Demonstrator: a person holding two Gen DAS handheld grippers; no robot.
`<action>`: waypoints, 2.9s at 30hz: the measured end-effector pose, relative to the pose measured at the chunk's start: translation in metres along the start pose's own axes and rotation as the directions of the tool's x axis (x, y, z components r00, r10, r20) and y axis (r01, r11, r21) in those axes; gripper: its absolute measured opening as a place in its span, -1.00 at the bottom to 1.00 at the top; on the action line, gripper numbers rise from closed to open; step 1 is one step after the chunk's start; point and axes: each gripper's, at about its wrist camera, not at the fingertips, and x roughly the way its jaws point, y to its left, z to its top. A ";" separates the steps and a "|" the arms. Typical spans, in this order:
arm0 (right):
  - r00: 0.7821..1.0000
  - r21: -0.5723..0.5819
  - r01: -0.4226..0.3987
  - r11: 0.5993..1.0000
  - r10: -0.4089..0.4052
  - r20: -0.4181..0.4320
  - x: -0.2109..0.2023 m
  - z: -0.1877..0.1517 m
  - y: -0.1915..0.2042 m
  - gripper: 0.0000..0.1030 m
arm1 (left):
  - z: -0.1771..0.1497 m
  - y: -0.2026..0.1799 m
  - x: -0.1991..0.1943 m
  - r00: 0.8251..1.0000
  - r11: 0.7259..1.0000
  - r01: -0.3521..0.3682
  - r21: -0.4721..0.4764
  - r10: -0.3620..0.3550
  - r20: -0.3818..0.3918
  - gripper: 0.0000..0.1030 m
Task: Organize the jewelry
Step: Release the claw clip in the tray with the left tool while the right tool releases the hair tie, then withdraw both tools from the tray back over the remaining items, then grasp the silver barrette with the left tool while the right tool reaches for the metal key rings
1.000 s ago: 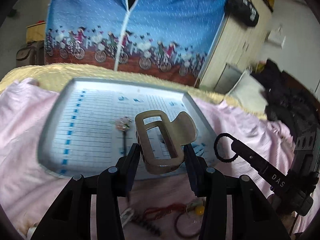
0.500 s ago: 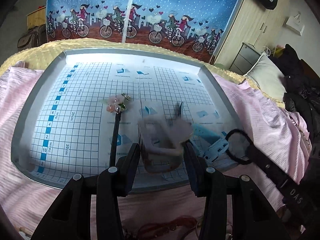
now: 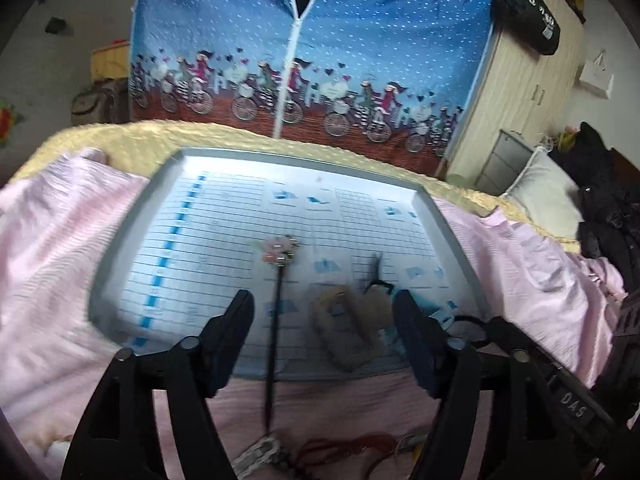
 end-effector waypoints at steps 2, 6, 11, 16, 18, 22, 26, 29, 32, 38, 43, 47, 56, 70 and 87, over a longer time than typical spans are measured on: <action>0.999 -0.035 0.021 0.999 -0.020 0.037 -0.007 0.000 0.005 0.64 | -0.001 0.000 -0.013 0.998 0.999 -0.038 0.014 0.037 0.042 0.60; 0.993 -0.112 0.043 0.993 -0.030 0.115 -0.017 0.001 0.019 1.00 | -0.005 0.004 -0.040 0.991 0.996 -0.074 0.045 0.069 0.113 0.98; 0.979 -0.225 0.063 0.972 -0.016 0.204 -0.039 -0.006 0.044 1.00 | -0.012 0.015 -0.073 0.980 0.993 -0.103 0.065 0.090 0.177 0.98; 0.964 -0.320 0.076 0.944 0.012 0.265 -0.073 -0.019 0.072 1.00 | -0.018 0.024 -0.102 0.973 0.992 -0.112 0.052 0.099 0.206 0.98; 0.959 -0.350 0.084 0.933 0.021 0.284 -0.087 -0.023 0.083 1.00 | -0.023 0.024 -0.116 0.969 0.991 -0.121 0.058 0.105 0.225 0.98; 0.948 -0.371 0.109 0.922 0.016 0.318 -0.107 -0.028 0.099 1.00 | -0.040 0.009 -0.144 0.952 0.967 -0.197 0.163 0.149 0.267 0.98; 0.948 -0.355 0.112 0.928 0.007 0.318 -0.126 -0.041 0.105 1.00 | -0.057 0.017 -0.164 0.958 0.967 -0.178 0.184 0.127 0.259 0.98; 0.955 -0.333 0.128 0.934 -0.026 0.296 -0.137 -0.052 0.107 1.00 | -0.069 0.031 -0.176 0.969 0.978 -0.122 0.170 0.080 0.235 0.98; 0.960 -0.307 0.142 0.941 -0.055 0.276 -0.151 -0.069 0.108 1.00 | -0.084 0.046 -0.187 0.976 0.985 -0.059 0.165 0.022 0.217 0.98; 0.975 -0.259 0.143 0.955 -0.090 0.205 -0.171 -0.105 0.109 1.00 | -0.115 0.072 -0.189 0.988 0.993 0.005 0.116 -0.023 0.151 0.98; 0.986 -0.251 0.159 0.955 -0.139 0.095 -0.162 -0.126 0.113 1.00 | -0.129 0.079 -0.187 0.992 0.996 0.022 0.092 -0.033 0.120 0.98; 0.981 -0.262 0.185 0.947 -0.192 -0.002 -0.139 -0.130 0.109 1.00 | -0.132 0.075 -0.178 0.998 0.994 0.013 0.113 -0.021 0.068 0.98; 0.965 -0.249 0.212 0.945 -0.243 -0.099 -0.123 -0.139 0.098 1.00 | -0.138 0.074 -0.162 0.999 0.992 -0.002 0.125 0.007 -0.038 0.98; 0.968 -0.230 0.128 0.965 -0.172 -0.182 -0.090 -0.079 0.064 1.00 | -0.106 0.062 -0.131 0.997 0.981 0.031 0.190 -0.016 -0.079 0.97; 0.955 -0.293 0.059 0.954 -0.139 -0.261 -0.029 -0.063 0.035 -0.09 | -0.067 0.046 -0.021 0.921 0.959 0.205 0.197 -0.121 -0.370 -0.19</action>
